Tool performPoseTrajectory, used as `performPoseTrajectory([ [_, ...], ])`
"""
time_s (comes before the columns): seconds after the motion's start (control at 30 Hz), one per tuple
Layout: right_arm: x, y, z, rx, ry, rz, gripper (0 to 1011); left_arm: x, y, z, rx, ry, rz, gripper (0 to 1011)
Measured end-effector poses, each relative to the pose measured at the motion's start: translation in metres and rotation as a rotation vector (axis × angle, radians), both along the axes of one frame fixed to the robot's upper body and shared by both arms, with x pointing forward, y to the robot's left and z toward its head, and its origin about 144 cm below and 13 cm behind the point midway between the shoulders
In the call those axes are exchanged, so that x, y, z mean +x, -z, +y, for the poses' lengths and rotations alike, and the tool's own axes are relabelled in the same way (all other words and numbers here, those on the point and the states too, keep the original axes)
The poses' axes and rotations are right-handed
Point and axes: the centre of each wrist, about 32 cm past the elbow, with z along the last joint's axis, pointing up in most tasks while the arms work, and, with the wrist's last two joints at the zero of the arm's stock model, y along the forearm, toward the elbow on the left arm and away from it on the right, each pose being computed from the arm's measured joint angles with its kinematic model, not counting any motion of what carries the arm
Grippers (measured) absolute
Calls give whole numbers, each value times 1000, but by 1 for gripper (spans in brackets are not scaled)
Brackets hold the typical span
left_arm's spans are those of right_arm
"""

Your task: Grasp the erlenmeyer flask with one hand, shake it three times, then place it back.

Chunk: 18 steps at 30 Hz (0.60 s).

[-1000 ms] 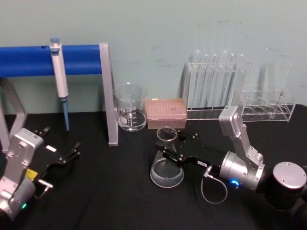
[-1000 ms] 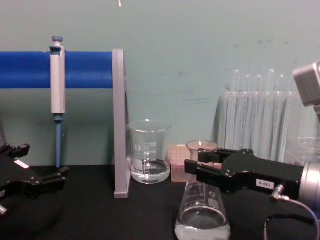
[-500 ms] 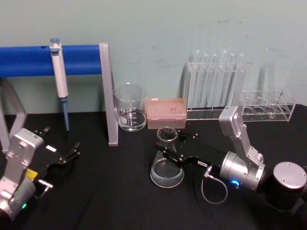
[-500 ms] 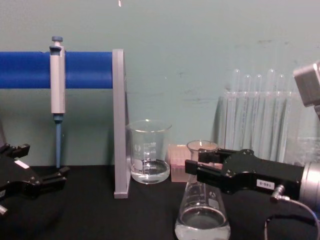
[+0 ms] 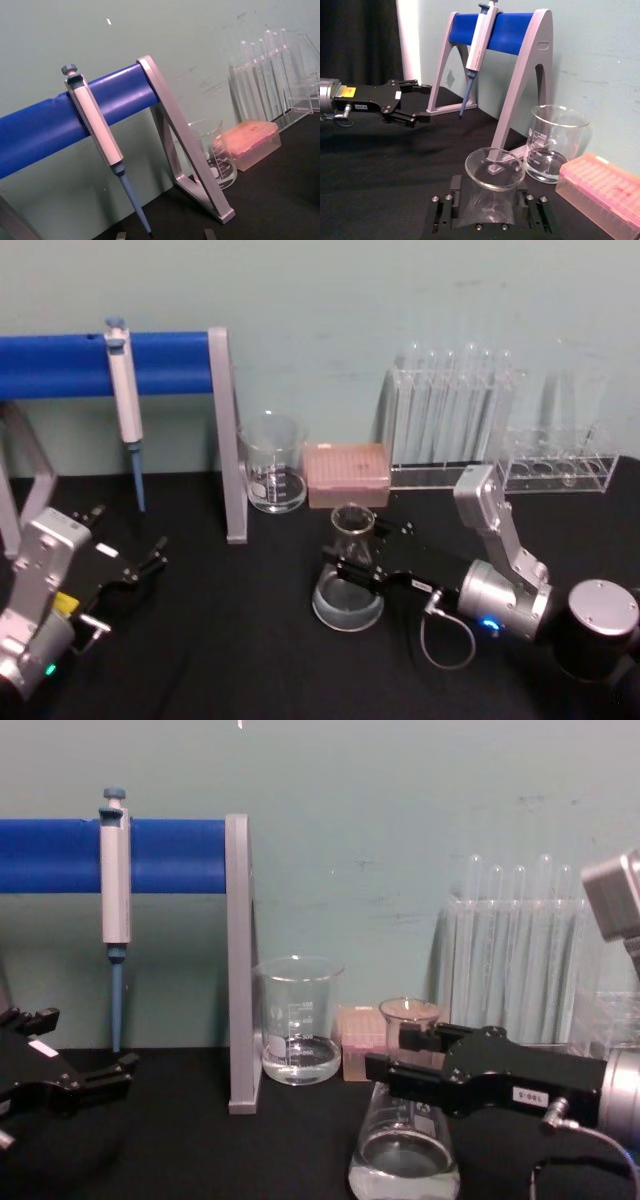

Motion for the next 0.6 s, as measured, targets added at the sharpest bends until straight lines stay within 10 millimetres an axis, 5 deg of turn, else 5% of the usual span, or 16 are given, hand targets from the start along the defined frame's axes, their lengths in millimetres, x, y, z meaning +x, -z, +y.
performPoseTrajectory([
  [0.37,0,0,0,4,1,-2,944,0,0,0,0,0,0,1001],
  [0.6,0,-1,0,6,2,-3,1000,0,0,0,0,0,0,1001],
])
